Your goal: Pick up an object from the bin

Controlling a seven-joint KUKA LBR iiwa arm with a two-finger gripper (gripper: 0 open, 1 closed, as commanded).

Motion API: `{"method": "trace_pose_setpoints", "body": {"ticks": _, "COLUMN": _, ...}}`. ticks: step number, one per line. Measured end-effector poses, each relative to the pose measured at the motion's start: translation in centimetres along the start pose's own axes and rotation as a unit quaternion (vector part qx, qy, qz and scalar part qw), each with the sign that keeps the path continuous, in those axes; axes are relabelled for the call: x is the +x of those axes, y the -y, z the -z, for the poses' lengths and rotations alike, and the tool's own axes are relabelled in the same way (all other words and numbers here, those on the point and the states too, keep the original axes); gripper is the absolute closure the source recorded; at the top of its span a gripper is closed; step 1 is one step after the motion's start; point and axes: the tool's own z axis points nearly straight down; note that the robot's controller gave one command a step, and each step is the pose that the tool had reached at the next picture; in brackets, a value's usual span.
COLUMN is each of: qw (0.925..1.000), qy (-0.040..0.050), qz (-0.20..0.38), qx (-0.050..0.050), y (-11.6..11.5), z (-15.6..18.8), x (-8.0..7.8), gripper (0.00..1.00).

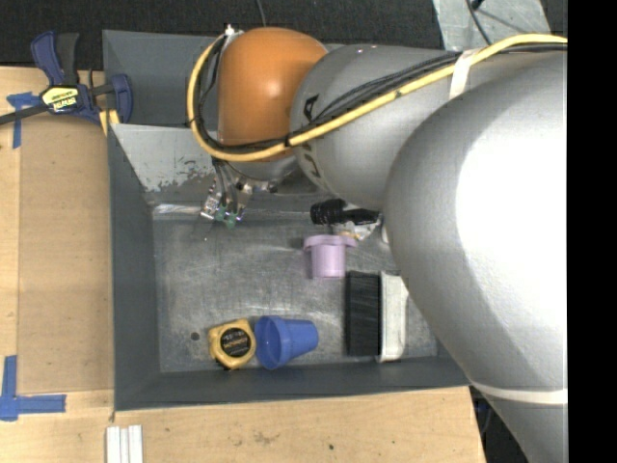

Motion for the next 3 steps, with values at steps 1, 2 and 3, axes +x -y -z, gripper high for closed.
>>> {"method": "trace_pose_setpoints", "body": {"ticks": 1, "qw": 1.0, "qy": 0.0012, "qz": 0.0, "qx": -0.001, "y": 0.0, "z": 0.5, "x": 0.8, "gripper": 1.0}}
{"method": "trace_pose_setpoints", "body": {"ticks": 2, "qw": 1.0, "qy": 0.0006, "qz": -0.001, "qx": -0.001, "y": -1.1, "z": 0.1, "x": 0.3, "gripper": 1.0}}
{"method": "trace_pose_setpoints", "body": {"ticks": 3, "qw": 0.9994, "qy": 0.001, "qz": -0.034, "qx": -0.001, "y": -2.4, "z": -0.7, "x": 0.5, "gripper": 1.0}}
